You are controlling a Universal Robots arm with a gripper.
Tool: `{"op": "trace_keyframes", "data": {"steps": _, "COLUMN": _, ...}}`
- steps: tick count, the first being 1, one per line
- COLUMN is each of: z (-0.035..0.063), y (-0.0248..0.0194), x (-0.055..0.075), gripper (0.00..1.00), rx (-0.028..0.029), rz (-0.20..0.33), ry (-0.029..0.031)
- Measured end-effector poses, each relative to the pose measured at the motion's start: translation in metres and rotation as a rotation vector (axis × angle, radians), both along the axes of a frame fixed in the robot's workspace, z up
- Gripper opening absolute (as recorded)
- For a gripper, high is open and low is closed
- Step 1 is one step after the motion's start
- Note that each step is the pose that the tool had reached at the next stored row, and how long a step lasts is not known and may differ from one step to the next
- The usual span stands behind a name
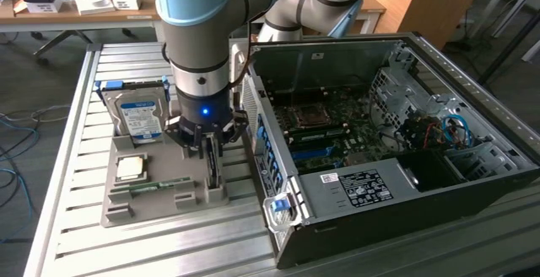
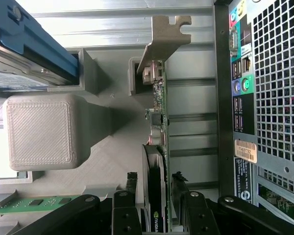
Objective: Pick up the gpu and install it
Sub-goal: 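Pick up the gpu and move the gpu toward the slot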
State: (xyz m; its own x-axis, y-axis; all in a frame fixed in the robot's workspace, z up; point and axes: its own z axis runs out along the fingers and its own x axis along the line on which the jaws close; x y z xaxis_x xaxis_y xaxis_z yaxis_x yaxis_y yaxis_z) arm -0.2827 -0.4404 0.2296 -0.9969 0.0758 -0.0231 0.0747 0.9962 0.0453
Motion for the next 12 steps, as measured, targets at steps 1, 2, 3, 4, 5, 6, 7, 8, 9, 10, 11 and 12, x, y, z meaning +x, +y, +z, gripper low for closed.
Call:
{"op": "trace_keyframes", "data": {"steps": 1, "z": -0.0001, "y": 0.0000, "x": 0.0000, "gripper": 0.42, "rx": 0.0000, "rz": 0.000, "ry": -0.0002}}
{"op": "trace_keyframes", "data": {"steps": 2, "z": -0.0001, "y": 0.0000, "x": 0.0000, "gripper": 0.42, "rx": 0.0000, "rz": 0.000, "ry": -0.0001}}
{"op": "trace_keyframes", "data": {"steps": 3, "z": -0.0001, "y": 0.0000, "x": 0.0000, "gripper": 0.42, "rx": 0.0001, "rz": 0.000, "ry": -0.0001}}
{"op": "trace_keyframes", "data": {"steps": 4, "z": -0.0001, "y": 0.0000, "x": 0.0000, "gripper": 0.42, "rx": 0.0001, "rz": 0.000, "ry": -0.0002}}
{"op": "trace_keyframes", "data": {"steps": 5, "z": -0.0001, "y": 0.0000, "x": 0.0000, "gripper": 0.42, "rx": 0.0000, "rz": 0.000, "ry": -0.0001}}
{"op": "trace_keyframes", "data": {"steps": 6, "z": -0.0001, "y": 0.0000, "x": 0.0000, "gripper": 0.42, "rx": 0.0001, "rz": 0.000, "ry": -0.0002}}
{"op": "trace_keyframes", "data": {"steps": 7, "z": 0.0000, "y": 0.0000, "x": 0.0000, "gripper": 0.42, "rx": 0.0000, "rz": 0.000, "ry": -0.0001}}
{"op": "trace_keyframes", "data": {"steps": 8, "z": -0.0001, "y": 0.0000, "x": 0.0000, "gripper": 0.42, "rx": 0.0000, "rz": 0.000, "ry": -0.0001}}
{"op": "trace_keyframes", "data": {"steps": 9, "z": -0.0001, "y": 0.0000, "x": 0.0000, "gripper": 0.42, "rx": 0.0000, "rz": 0.000, "ry": -0.0001}}
{"op": "trace_keyframes", "data": {"steps": 10, "z": -0.0001, "y": 0.0000, "x": 0.0000, "gripper": 0.42, "rx": 0.0000, "rz": 0.000, "ry": -0.0001}}
{"op": "trace_keyframes", "data": {"steps": 11, "z": -0.0001, "y": 0.0000, "x": 0.0000, "gripper": 0.40, "rx": 0.0000, "rz": 0.000, "ry": -0.0002}}
{"op": "trace_keyframes", "data": {"steps": 12, "z": -0.0001, "y": 0.0000, "x": 0.0000, "gripper": 0.40, "rx": 0.0001, "rz": 0.000, "ry": -0.0002}}
